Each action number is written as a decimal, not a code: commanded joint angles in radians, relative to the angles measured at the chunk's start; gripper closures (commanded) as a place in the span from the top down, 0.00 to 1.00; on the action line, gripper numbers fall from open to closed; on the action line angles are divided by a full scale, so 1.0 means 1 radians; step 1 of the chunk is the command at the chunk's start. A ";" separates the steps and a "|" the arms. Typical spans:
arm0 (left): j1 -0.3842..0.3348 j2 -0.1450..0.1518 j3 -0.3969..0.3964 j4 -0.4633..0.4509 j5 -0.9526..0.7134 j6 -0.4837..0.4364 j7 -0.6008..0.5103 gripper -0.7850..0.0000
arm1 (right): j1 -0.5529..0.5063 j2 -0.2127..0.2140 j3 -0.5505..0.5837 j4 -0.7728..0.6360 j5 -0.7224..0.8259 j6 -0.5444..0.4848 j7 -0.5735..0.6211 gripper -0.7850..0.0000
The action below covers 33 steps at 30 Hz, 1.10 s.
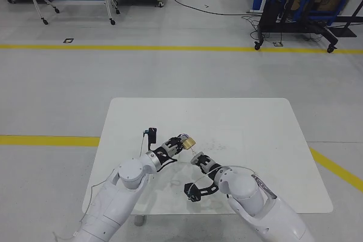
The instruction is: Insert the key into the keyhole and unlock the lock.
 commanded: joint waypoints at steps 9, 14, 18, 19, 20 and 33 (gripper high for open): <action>0.003 0.002 0.005 -0.003 0.035 -0.012 -0.016 0.00 | 0.014 0.000 -0.005 0.003 0.001 -0.023 0.001 0.00; 0.004 0.002 0.007 -0.004 0.046 -0.016 -0.026 0.00 | 0.014 0.000 -0.006 0.002 0.005 -0.025 0.007 0.00; 0.006 0.003 0.007 -0.005 0.049 -0.020 -0.028 0.00 | 0.013 0.001 -0.008 0.002 0.002 -0.030 0.007 0.00; 0.006 0.002 0.007 -0.005 0.048 -0.020 -0.030 0.00 | 0.012 0.001 -0.009 0.002 0.002 -0.030 0.007 0.00; 0.006 0.002 0.007 -0.005 0.048 -0.021 -0.030 0.00 | 0.012 0.001 -0.009 0.003 0.003 -0.031 0.007 0.00; 0.006 0.000 0.000 0.001 0.002 -0.003 -0.039 0.00 | 0.005 0.007 -0.005 0.008 0.025 0.022 -0.055 0.00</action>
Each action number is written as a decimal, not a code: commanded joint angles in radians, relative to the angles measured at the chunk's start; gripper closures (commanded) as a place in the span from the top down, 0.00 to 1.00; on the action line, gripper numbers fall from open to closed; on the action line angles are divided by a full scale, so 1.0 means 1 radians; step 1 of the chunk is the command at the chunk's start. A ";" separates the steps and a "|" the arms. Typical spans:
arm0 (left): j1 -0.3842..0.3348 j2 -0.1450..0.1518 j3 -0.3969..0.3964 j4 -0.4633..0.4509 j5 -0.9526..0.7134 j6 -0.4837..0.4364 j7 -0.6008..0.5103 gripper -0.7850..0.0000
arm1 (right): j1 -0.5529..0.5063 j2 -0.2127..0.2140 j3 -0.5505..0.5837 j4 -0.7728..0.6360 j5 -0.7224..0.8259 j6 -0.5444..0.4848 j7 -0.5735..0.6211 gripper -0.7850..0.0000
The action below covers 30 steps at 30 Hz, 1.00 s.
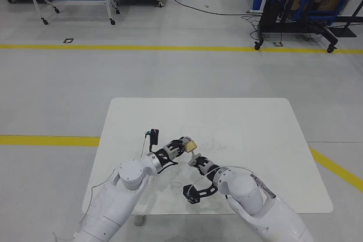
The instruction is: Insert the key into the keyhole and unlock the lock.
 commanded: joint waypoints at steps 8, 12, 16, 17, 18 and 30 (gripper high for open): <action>0.002 0.000 -0.007 -0.002 -0.012 -0.004 0.002 0.00 | -0.018 0.013 0.034 0.001 0.023 0.053 -0.069 0.00; 0.003 0.000 -0.008 -0.004 -0.012 -0.008 0.002 0.00 | -0.027 0.017 0.050 0.001 0.034 0.068 -0.079 0.00; 0.004 0.000 -0.010 -0.007 -0.005 -0.016 0.007 0.00 | -0.035 0.020 0.061 0.000 0.047 0.077 -0.087 0.00; 0.005 0.000 -0.010 -0.008 -0.002 -0.020 0.009 0.00 | -0.036 0.021 0.063 0.000 0.050 0.079 -0.088 0.00; 0.006 0.000 -0.010 -0.009 0.001 -0.022 0.010 0.00 | -0.038 0.022 0.066 0.000 0.053 0.080 -0.089 0.00; 0.017 0.003 -0.005 -0.025 0.061 -0.065 0.025 0.00 | -0.048 0.027 0.091 -0.001 0.098 0.078 -0.084 0.00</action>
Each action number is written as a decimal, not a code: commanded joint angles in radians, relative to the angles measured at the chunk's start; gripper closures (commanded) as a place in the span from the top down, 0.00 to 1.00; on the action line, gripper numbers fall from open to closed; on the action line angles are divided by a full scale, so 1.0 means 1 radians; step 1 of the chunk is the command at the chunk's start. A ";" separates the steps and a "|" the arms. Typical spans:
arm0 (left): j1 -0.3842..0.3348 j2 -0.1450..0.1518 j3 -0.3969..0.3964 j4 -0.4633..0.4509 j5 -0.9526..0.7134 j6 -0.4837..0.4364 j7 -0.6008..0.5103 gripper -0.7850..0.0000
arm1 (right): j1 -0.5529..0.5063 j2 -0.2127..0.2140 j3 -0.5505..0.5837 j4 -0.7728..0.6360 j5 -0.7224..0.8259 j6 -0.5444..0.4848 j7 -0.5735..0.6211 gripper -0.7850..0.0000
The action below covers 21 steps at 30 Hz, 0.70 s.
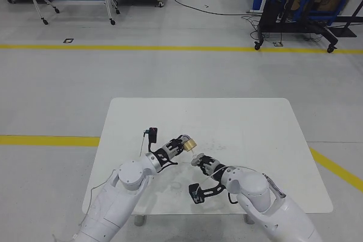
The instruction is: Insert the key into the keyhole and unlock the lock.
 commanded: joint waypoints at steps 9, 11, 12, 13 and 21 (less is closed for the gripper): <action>0.004 0.001 0.004 -0.004 0.028 -0.025 -0.006 0.00 | 0.003 0.001 0.001 -0.001 0.023 -0.012 0.019 0.00; 0.004 0.001 0.004 -0.004 0.027 -0.027 -0.009 0.00 | 0.004 0.001 0.000 -0.002 0.026 -0.013 0.024 0.00; 0.004 0.001 0.004 -0.004 0.027 -0.028 -0.010 0.00 | 0.004 0.001 0.000 -0.002 0.027 -0.013 0.026 0.00; 0.004 0.001 0.004 -0.003 0.028 -0.029 -0.012 0.00 | 0.004 0.001 0.000 -0.002 0.029 -0.013 0.029 0.00; 0.000 -0.001 0.001 0.005 -0.024 0.008 -0.035 0.00 | -0.001 0.003 -0.004 -0.012 0.028 -0.005 0.039 0.00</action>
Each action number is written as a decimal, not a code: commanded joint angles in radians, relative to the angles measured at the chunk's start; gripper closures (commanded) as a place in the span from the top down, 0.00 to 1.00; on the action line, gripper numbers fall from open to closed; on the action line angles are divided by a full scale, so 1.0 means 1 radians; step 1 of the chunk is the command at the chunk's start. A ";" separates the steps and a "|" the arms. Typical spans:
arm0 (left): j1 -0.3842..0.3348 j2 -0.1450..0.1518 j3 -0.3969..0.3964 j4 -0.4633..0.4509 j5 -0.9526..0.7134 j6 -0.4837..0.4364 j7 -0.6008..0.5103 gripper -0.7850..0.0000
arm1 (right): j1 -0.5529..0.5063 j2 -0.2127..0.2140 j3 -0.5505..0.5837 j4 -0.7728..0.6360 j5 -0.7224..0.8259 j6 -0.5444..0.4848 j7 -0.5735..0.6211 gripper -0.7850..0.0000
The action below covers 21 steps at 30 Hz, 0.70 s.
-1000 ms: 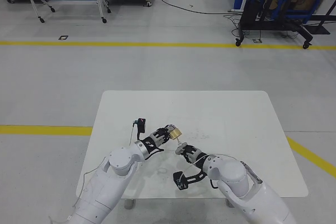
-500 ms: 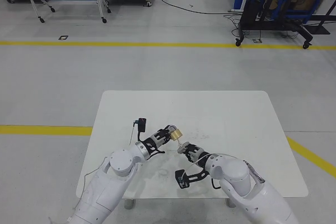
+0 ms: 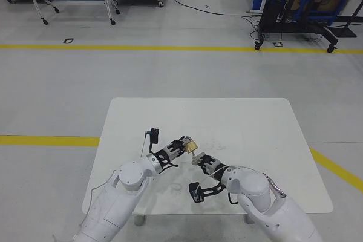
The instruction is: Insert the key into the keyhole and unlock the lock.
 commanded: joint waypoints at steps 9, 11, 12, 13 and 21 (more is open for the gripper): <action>-0.011 -0.002 -0.006 0.014 -0.053 0.039 -0.017 0.00 | -0.005 0.003 -0.011 -0.007 -0.011 0.027 -0.013 0.00; -0.012 -0.003 -0.007 0.016 -0.061 0.042 -0.018 0.00 | -0.004 0.004 -0.011 -0.005 -0.006 0.033 -0.022 0.00; -0.013 -0.003 -0.007 0.016 -0.062 0.044 -0.017 0.00 | -0.004 0.005 -0.011 -0.004 -0.001 0.035 -0.032 0.00; -0.013 -0.003 -0.007 0.017 -0.064 0.045 -0.018 0.00 | -0.003 0.005 -0.009 -0.001 0.004 0.039 -0.037 0.00; -0.017 -0.004 -0.013 0.023 -0.104 0.051 -0.038 0.00 | -0.002 0.013 0.013 0.025 0.067 0.084 -0.148 0.00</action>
